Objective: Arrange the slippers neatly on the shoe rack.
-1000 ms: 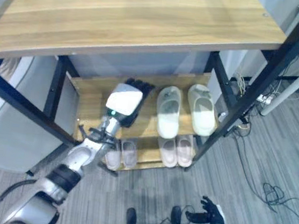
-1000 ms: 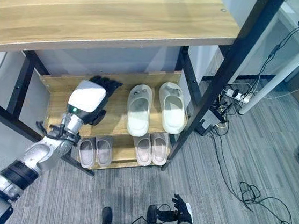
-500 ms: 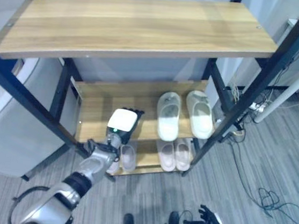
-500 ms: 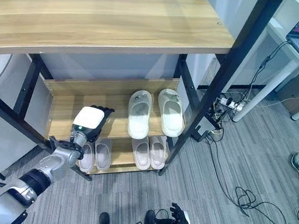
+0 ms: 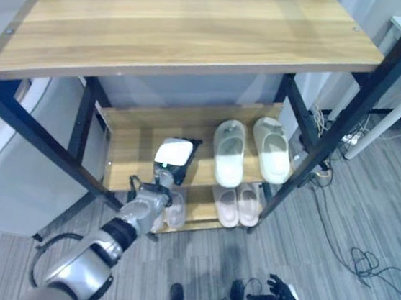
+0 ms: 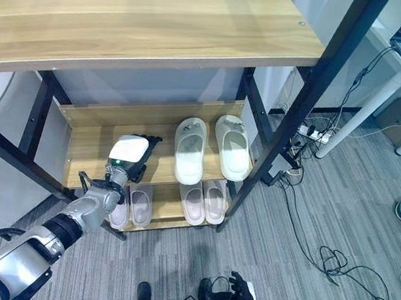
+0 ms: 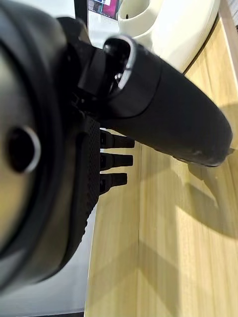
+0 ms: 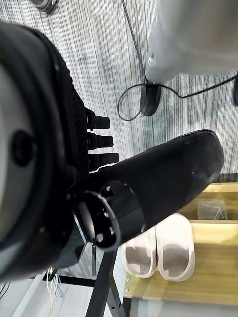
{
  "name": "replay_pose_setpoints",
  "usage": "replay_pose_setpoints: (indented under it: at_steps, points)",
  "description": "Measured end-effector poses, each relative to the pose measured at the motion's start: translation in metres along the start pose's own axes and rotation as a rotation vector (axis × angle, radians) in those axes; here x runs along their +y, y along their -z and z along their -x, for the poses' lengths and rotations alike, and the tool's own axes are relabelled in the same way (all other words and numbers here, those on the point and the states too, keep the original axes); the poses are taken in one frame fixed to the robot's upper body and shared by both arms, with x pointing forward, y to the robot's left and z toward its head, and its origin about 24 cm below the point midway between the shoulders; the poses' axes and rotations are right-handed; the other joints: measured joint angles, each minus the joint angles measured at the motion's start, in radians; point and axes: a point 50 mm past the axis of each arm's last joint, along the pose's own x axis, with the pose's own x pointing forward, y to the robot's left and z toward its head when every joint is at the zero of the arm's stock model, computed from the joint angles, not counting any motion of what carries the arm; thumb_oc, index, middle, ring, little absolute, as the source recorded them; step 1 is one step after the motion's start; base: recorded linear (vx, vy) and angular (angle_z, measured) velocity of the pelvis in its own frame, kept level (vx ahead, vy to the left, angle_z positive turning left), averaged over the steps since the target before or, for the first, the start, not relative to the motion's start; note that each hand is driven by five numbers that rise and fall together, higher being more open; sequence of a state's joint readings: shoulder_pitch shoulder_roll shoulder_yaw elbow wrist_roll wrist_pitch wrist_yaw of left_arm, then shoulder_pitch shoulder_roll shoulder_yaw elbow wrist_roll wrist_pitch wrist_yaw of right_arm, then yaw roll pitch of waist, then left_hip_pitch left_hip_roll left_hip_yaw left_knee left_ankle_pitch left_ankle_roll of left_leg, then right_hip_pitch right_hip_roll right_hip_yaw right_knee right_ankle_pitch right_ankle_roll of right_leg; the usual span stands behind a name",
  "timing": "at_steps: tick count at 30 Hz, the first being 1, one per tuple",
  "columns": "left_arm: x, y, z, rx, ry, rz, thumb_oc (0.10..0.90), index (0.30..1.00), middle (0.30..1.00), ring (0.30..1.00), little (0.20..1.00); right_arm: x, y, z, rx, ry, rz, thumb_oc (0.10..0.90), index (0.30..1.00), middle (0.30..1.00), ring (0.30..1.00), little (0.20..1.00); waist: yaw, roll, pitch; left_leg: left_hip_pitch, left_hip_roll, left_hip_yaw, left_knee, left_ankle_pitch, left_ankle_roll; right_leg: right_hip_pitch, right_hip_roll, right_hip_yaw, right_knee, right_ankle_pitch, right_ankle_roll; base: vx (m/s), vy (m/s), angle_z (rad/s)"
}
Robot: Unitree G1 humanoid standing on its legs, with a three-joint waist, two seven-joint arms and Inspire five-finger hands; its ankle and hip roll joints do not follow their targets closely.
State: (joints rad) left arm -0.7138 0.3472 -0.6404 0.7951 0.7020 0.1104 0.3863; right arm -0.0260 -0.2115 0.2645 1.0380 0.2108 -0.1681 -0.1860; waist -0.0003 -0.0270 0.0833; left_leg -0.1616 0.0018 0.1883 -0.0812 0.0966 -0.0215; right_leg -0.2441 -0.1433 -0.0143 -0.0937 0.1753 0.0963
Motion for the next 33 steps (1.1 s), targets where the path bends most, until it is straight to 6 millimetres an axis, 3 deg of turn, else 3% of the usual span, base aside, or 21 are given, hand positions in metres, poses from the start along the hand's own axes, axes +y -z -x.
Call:
replay_pose_setpoints:
  at_steps: [5, 13, 16, 18, 24, 33]
  points:
    - [0.005, -0.004, -0.007, 0.012, -0.009, 0.029, 0.800, 0.900, 0.900, 0.900, 0.900, 0.003, -0.009, -0.003, -0.022, -0.008, 0.004, 0.800, 0.900, 0.900, 0.900, 0.900, -0.005, 0.002, -0.001, -0.013, -0.006, 0.009, 0.000, 0.001, 0.004, -0.018, -0.007, 0.006, 0.000, 0.000, 0.001, 0.02, -0.012, -0.04]
    - [0.005, -0.009, -0.007, 0.031, -0.043, 0.111, 0.800, 0.900, 0.900, 0.900, 0.900, 0.002, -0.004, -0.002, -0.004, 0.006, 0.002, 0.800, 0.900, 0.900, 0.900, 0.900, -0.027, 0.001, -0.001, -0.011, -0.004, 0.012, 0.000, 0.000, 0.013, -0.018, -0.003, 0.007, 0.007, 0.006, 0.010, 0.03, -0.024, -0.02]
    - [0.000, -0.021, -0.010, 0.060, -0.039, 0.231, 0.800, 0.900, 0.900, 0.900, 0.900, 0.001, -0.002, -0.002, 0.006, 0.017, -0.005, 0.800, 0.900, 0.900, 0.900, 0.900, -0.031, -0.003, 0.000, -0.011, -0.004, 0.012, 0.000, -0.001, 0.013, -0.019, -0.002, 0.008, 0.007, 0.009, 0.007, 0.00, 0.000, 0.00]
    - [-0.001, -0.027, -0.011, 0.078, -0.029, 0.305, 0.800, 0.900, 0.900, 0.900, 0.900, 0.003, -0.010, -0.005, -0.013, 0.011, -0.004, 0.800, 0.900, 0.900, 0.900, 0.900, -0.053, -0.010, 0.000, -0.011, -0.004, 0.013, 0.000, -0.001, 0.013, -0.018, -0.002, 0.008, 0.007, 0.009, 0.008, 0.00, 0.000, 0.00]
    - [-0.005, -0.046, -0.017, 0.165, -0.019, 0.554, 0.800, 0.900, 0.900, 0.900, 0.900, 0.007, -0.024, -0.009, -0.048, -0.005, 0.022, 0.800, 0.900, 0.900, 0.900, 0.900, -0.062, -0.020, 0.000, -0.011, -0.003, 0.029, 0.000, -0.004, 0.013, -0.027, 0.000, 0.027, 0.007, 0.004, 0.014, 0.01, -0.017, -0.07]
    - [0.000, -0.045, -0.024, 0.197, -0.022, 0.594, 0.800, 0.900, 0.900, 0.900, 0.900, 0.011, -0.044, -0.015, -0.091, -0.013, 0.030, 0.800, 0.900, 0.900, 0.900, 0.900, -0.077, -0.020, 0.000, -0.010, -0.002, 0.031, 0.000, -0.005, 0.011, -0.029, 0.000, 0.030, 0.006, 0.001, 0.010, 0.01, -0.005, 0.00]
